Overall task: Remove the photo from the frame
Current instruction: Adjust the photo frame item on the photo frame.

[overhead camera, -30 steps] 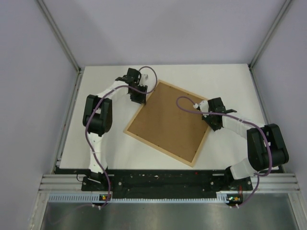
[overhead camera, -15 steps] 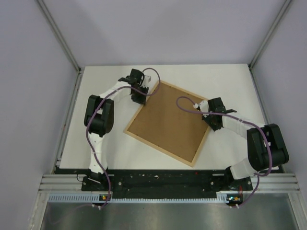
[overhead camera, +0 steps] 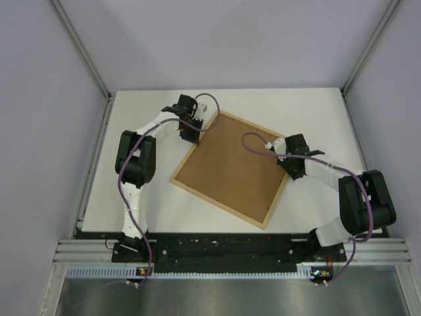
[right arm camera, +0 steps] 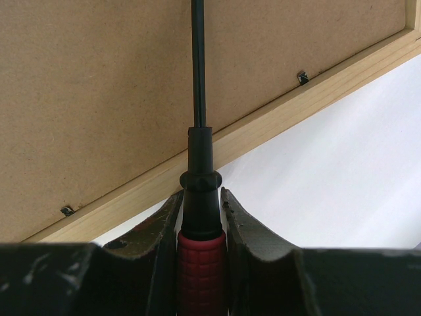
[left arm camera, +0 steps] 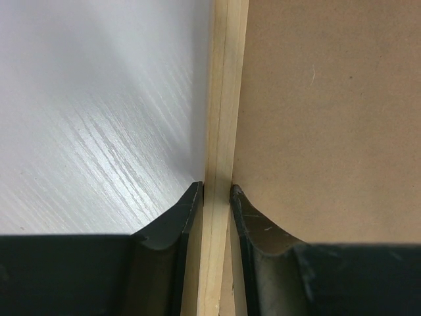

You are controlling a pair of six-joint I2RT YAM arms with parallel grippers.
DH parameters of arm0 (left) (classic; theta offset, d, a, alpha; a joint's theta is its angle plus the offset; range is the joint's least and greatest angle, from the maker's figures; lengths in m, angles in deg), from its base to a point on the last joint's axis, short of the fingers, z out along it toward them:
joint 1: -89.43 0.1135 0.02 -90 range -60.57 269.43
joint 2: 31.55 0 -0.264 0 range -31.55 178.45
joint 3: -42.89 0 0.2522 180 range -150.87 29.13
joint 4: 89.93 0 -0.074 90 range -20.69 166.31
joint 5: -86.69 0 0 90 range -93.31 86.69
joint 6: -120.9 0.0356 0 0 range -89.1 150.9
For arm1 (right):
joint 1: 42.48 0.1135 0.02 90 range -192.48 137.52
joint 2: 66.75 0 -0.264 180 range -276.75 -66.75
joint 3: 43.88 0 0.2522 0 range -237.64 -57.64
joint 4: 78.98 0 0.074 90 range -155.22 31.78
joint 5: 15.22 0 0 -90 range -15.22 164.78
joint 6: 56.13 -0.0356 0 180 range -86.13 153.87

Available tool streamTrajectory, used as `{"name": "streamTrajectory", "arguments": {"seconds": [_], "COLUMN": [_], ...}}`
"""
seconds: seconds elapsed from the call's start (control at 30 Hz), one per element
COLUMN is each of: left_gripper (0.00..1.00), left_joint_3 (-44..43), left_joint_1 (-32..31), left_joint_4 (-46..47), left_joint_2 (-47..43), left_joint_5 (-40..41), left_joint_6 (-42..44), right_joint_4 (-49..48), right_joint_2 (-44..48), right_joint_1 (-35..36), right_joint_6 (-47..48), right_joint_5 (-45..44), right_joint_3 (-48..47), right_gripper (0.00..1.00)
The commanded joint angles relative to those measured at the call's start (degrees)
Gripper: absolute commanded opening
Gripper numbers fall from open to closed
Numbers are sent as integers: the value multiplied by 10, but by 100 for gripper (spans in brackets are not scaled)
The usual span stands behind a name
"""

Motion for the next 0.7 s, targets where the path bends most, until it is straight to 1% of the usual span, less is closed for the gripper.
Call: {"name": "streamTrajectory", "arguments": {"seconds": [0.0, 0.17, 0.37, 0.53, 0.63, 0.67], "left_gripper": [0, 0, 0, 0, 0, 5], "left_joint_3": [14, 27, 53, 72, 71, 65], "left_joint_1": [8, 29, 45, 72, 88, 89], "left_joint_4": [20, 27, 39, 75, 101, 105], "left_joint_2": [-31, -30, -33, -45, -47, -47], "left_joint_5": [-62, -130, -177, -244, -270, -267], "left_joint_6": [-30, -59, -80, -115, -136, -139], "right_joint_4": [-27, -35, -43, -46, -45, -44], "right_joint_2": [15, 14, -1, -2, 7, 12], "right_joint_1": [4, 5, 4, 4, 4, 4], "right_joint_6": [-3, 3, 5, 4, 0, 0], "right_joint_5": [19, 22, 25, 30, 37, 39], "right_joint_3": [-6, -2, -14, -23, -26, -28], "right_gripper": [0, 0, 0, 0, 0, 0]}}
